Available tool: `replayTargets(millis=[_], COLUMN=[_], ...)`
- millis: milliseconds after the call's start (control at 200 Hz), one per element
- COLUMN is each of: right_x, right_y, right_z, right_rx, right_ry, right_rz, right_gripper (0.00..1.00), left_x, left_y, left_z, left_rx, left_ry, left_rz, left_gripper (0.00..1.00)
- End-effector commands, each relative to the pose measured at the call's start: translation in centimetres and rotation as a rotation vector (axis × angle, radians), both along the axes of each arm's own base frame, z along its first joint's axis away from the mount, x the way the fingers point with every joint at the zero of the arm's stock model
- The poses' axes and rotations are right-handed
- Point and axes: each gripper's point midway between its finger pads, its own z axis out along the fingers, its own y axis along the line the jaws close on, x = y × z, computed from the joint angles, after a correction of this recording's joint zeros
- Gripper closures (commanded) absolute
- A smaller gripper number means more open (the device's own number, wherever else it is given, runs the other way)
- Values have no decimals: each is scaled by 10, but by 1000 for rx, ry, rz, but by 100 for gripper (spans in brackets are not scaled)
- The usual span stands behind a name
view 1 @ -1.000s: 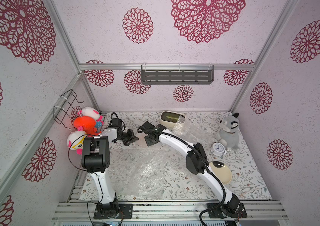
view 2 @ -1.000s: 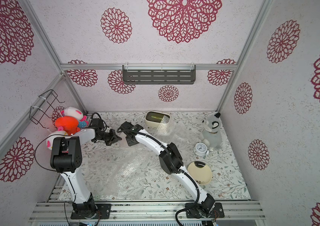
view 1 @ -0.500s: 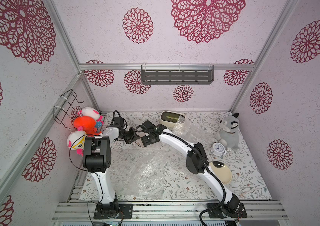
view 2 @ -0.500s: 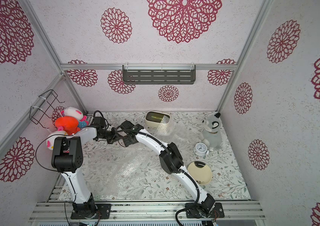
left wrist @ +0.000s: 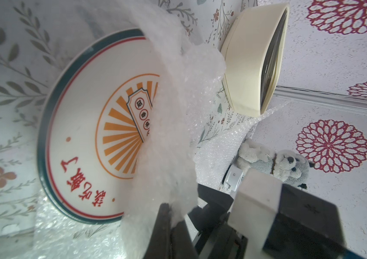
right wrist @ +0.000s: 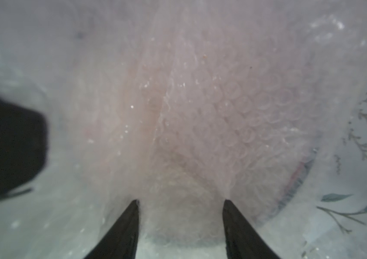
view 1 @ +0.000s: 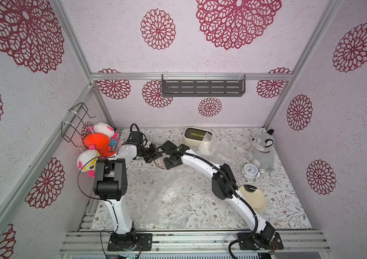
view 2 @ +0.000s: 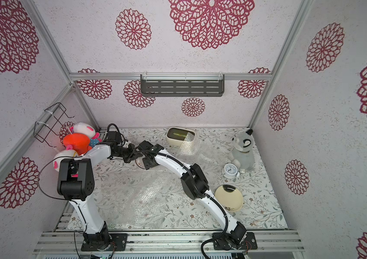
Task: Unpack dinner plates from bubble wrap
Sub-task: Unwrap the bubble wrap at the center of the board.
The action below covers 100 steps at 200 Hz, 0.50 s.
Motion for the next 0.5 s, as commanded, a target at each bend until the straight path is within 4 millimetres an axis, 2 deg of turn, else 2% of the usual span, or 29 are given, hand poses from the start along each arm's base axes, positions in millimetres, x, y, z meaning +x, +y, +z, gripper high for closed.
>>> replayTargets(millis=[0, 110, 180, 295, 390, 495], right_x=[13, 20, 22, 25, 27, 29], right_y=[-13, -16, -20, -27, -28, -28], right_z=[13, 21, 21, 24, 39, 58], right_rx=[-22, -22, -26, -33, -11, 46], right_ry=[-44, -77, -77, -76, -96, -117], right_rz=[-58, -78, -95, -120, -122, -132], right_gripper=[59, 79, 100, 100, 100, 100], left_x=[1, -2, -4, -6, -11, -21], left_y=[-7, -7, -8, -7, -2, 11], left_z=[24, 23, 22, 19, 10, -10], left_rx=[-22, -21, -21, -12, 32, 122], left_ry=[-42, -39, -37, -36, -20, 30], left_rz=[-17, -19, -19, -23, -32, -34], left_gripper=[100, 100, 100, 100, 100, 100])
